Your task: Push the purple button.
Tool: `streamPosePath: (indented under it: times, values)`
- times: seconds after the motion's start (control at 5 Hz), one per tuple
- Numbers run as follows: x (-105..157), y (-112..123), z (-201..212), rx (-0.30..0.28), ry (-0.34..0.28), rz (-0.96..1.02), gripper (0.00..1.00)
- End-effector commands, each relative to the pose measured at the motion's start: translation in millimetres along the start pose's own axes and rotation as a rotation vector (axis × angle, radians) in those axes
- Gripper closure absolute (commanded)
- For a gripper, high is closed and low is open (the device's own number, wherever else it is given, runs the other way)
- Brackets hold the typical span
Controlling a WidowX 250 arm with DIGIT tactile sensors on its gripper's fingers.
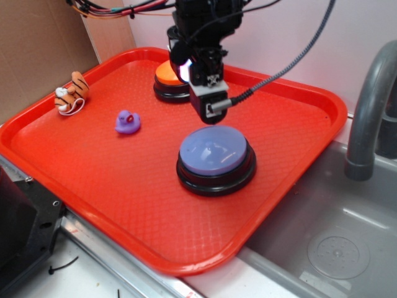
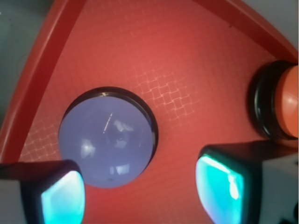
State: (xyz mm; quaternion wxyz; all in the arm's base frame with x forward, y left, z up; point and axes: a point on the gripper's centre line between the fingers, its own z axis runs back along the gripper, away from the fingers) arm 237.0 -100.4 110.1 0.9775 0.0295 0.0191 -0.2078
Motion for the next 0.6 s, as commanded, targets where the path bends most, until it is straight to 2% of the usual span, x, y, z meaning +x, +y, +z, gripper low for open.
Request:
streamPosePath:
  times: [0.0,0.2,0.4]
  values:
    - [1.6,-9.5,41.7,0.007,-0.110,0.002,0.00]
    - [-0.6,-9.8,51.7,0.016,-0.117,0.012,0.00]
    - [-9.7,-11.4,72.8,0.036,-0.091,0.009,0.00]
